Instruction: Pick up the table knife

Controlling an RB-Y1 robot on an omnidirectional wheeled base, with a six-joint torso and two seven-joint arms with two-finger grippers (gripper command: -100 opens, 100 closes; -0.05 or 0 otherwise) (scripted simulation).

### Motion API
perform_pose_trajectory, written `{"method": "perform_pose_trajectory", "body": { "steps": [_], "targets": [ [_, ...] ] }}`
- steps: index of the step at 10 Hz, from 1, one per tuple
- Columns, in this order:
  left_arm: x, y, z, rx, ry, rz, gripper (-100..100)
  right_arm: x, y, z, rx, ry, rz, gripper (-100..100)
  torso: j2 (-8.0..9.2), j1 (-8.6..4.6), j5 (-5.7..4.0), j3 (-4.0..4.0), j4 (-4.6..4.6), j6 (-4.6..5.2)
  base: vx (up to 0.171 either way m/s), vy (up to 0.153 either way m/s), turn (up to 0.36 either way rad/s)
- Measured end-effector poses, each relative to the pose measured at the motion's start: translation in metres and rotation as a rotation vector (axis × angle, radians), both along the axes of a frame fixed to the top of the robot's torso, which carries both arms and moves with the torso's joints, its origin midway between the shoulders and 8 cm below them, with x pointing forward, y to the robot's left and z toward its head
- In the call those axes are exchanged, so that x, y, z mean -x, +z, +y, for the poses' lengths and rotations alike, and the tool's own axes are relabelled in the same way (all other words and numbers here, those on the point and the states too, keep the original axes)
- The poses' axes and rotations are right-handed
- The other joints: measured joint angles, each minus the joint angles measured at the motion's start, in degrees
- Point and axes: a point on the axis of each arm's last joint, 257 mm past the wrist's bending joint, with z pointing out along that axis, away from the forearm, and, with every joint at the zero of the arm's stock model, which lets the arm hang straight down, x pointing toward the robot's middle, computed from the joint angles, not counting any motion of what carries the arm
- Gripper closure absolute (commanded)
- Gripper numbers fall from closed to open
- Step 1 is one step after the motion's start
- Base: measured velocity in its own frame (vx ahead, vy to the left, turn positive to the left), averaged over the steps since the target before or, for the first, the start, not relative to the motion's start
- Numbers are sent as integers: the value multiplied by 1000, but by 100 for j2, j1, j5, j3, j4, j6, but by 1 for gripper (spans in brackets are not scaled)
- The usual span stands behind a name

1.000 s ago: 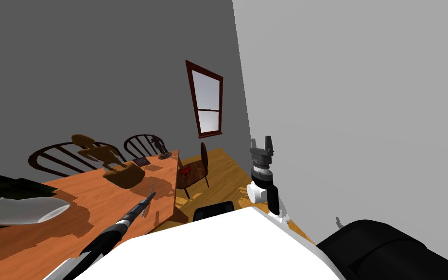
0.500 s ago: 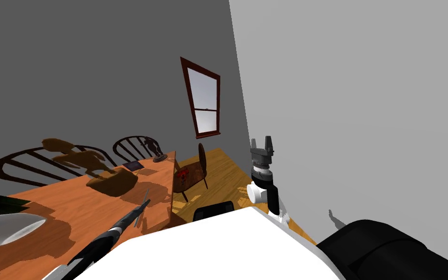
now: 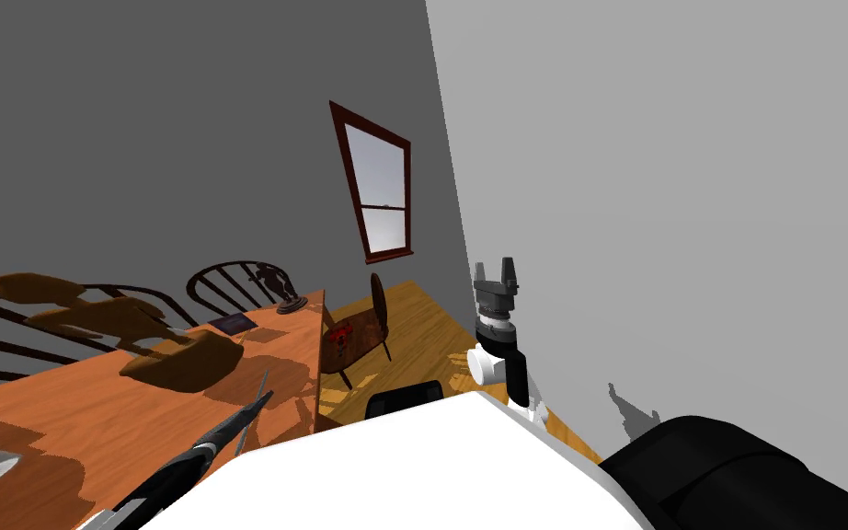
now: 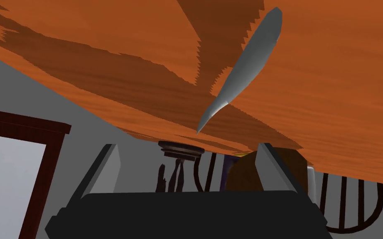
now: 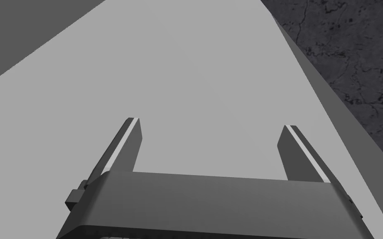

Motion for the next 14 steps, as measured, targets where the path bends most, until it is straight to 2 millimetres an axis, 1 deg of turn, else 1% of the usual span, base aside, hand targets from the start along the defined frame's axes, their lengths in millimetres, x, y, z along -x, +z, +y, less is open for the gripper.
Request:
{"method": "perform_pose_trajectory", "body": {
  "steps": [1,3,5,6,7,8,9,11,13,14],
  "targets": [
    [7,-2,4,-15,-1,22,-100,0,0,0,0,0,0,0,1,-2,-1,1,1,2,19,5,-46],
    [14,-9,13,-38,4,60,-100,0,0,0,0,0,0,0,-1,2,0,0,1,3,31,14,-92],
    [29,-19,21,-72,7,117,-100,0,0,0,0,0,0,0,-6,4,1,-3,-1,1,45,15,-115],
    [37,-23,20,-89,-1,150,-100,0,0,0,0,0,0,0,-7,2,1,-4,-1,2,34,12,-29],
    [43,-26,25,-99,8,171,-100,0,0,0,0,0,0,0,-5,2,0,-3,-1,0,12,4,4],
    [43,-27,25,-100,7,173,0,0,0,0,0,0,0,0,2,-1,0,1,1,0,0,0,0],
    [43,-27,25,-100,7,173,-100,0,0,0,0,0,0,0,6,-2,-1,4,2,0,60,22,122],
    [52,-31,22,-94,-7,178,-100,0,0,0,0,0,0,0,-22,0,0,-12,-4,0,123,10,82],
    [67,-38,18,-85,-25,185,-100,0,0,0,0,0,0,0,-63,1,0,-35,-13,-2,186,11,129],
    [72,-38,14,-86,-44,184,-100,0,0,0,0,0,0,0,-51,2,0,-30,-12,1,116,21,79]
  ]
}}
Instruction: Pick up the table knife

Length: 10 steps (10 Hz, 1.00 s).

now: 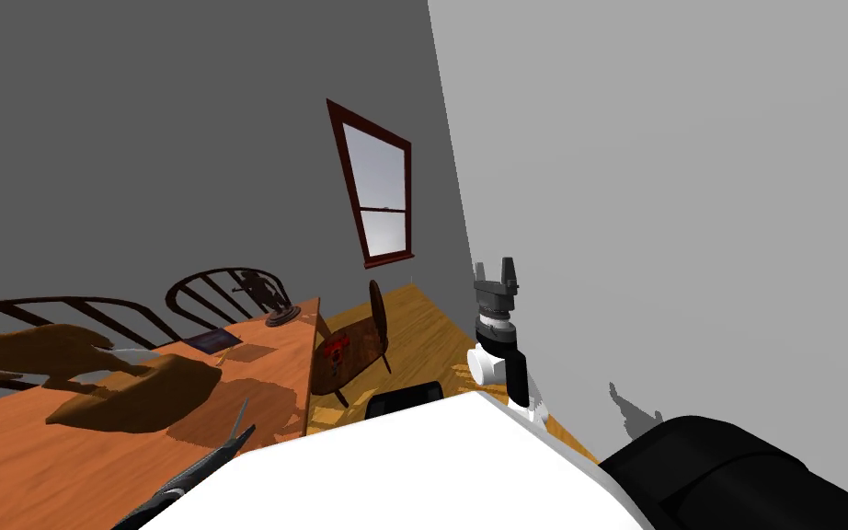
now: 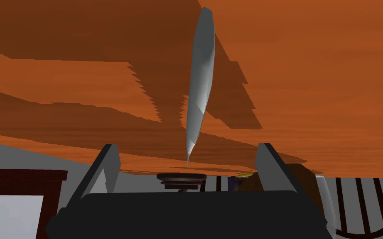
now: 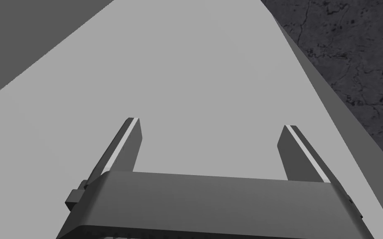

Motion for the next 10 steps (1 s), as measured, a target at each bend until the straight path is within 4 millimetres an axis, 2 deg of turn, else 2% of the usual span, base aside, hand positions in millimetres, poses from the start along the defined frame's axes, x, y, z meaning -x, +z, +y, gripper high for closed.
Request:
{"method": "perform_pose_trajectory", "body": {
  "steps": [4,6,7,10],
  "targets": [
    [27,-6,-10,5,-44,2,-100,0,0,0,0,0,0,0,10,7,2,6,3,-1,150,21,130],
    [41,-7,-15,4,-72,-3,-100,0,0,0,0,0,0,0,10,21,8,4,0,-3,88,-1,25],
    [42,-7,-16,2,-76,-2,-100,0,0,0,0,0,0,0,32,19,8,17,5,-1,77,-6,123],
    [59,-7,-20,-5,-98,-7,-100,0,0,0,0,0,0,0,9,22,8,4,0,-1,144,0,106]
  ]
}}
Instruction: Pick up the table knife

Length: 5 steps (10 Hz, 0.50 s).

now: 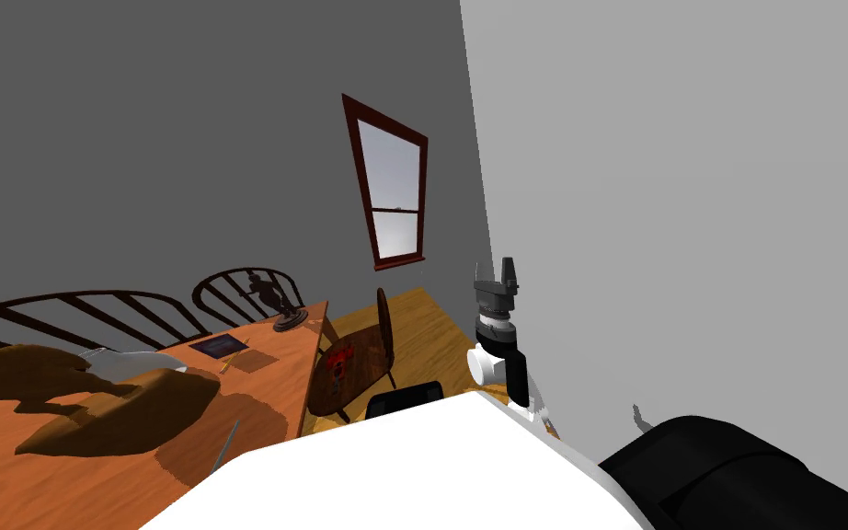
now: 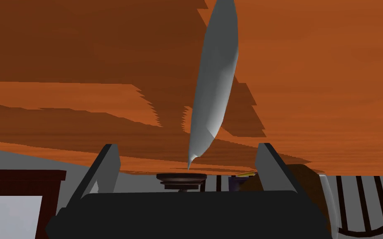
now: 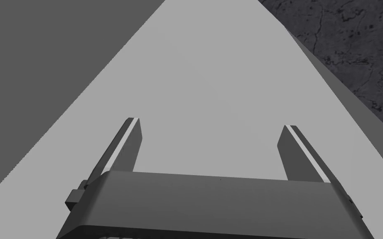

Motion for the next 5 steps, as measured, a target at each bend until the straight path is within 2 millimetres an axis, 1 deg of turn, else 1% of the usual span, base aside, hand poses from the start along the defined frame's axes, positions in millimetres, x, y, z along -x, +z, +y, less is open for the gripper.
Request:
{"method": "perform_pose_trajectory", "body": {
  "steps": [1,2,3,5],
  "targets": [
    [7,0,-2,-4,-10,-4,-100,0,0,0,0,0,0,0,1,0,0,1,0,-3,98,0,63],
    [9,1,-4,-8,-19,-7,-100,0,0,0,0,0,0,0,11,1,0,6,2,0,33,0,6],
    [9,1,-5,-10,-22,-7,100,0,0,0,0,0,0,0,31,1,0,17,6,1,8,0,-1],
    [10,1,-4,-11,-22,-6,100,0,0,0,0,0,0,0,47,-1,5,28,12,1,0,0,0]
  ]
}}
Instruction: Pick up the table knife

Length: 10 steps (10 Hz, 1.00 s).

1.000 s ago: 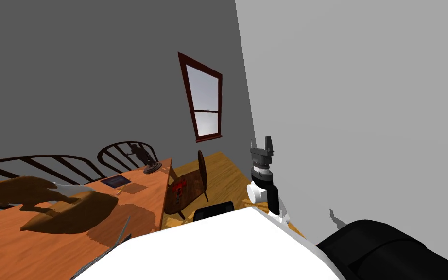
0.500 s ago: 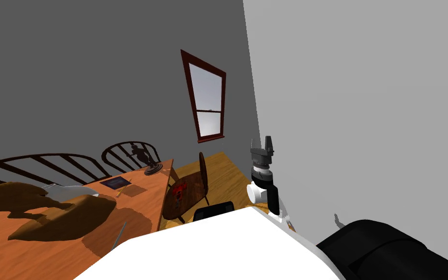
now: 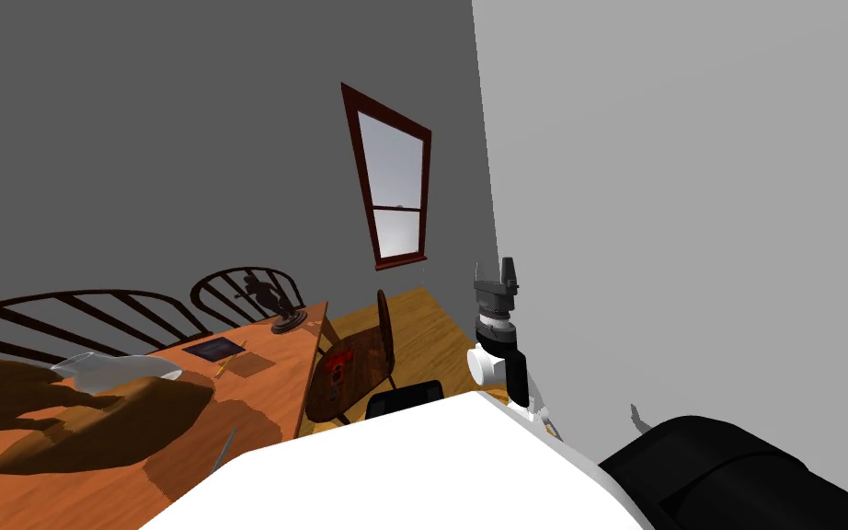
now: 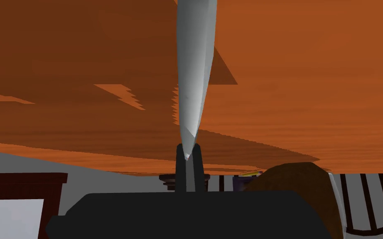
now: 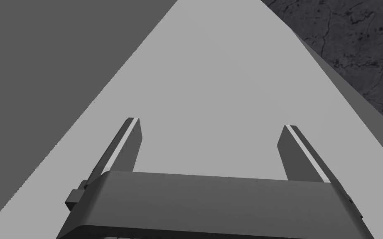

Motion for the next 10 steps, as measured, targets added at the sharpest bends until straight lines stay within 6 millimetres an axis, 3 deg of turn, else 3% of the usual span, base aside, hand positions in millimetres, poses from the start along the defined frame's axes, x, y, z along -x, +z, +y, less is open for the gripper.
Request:
{"method": "perform_pose_trajectory", "body": {
  "steps": [2,3,4,10],
  "targets": [
    [0,0,0,0,0,0,100,0,0,0,0,0,0,0,4,5,0,2,0,-1,0,0,0],
    [0,0,0,1,0,-1,0,0,0,0,0,0,0,0,5,4,0,2,0,-1,0,0,0],
    [0,0,0,1,0,-1,100,0,0,0,0,0,0,0,5,4,-1,2,0,-1,-80,-4,-116],
    [-41,3,11,16,54,10,100,0,0,0,0,0,0,0,65,14,11,36,12,12,-178,-6,-130]
  ]
}}
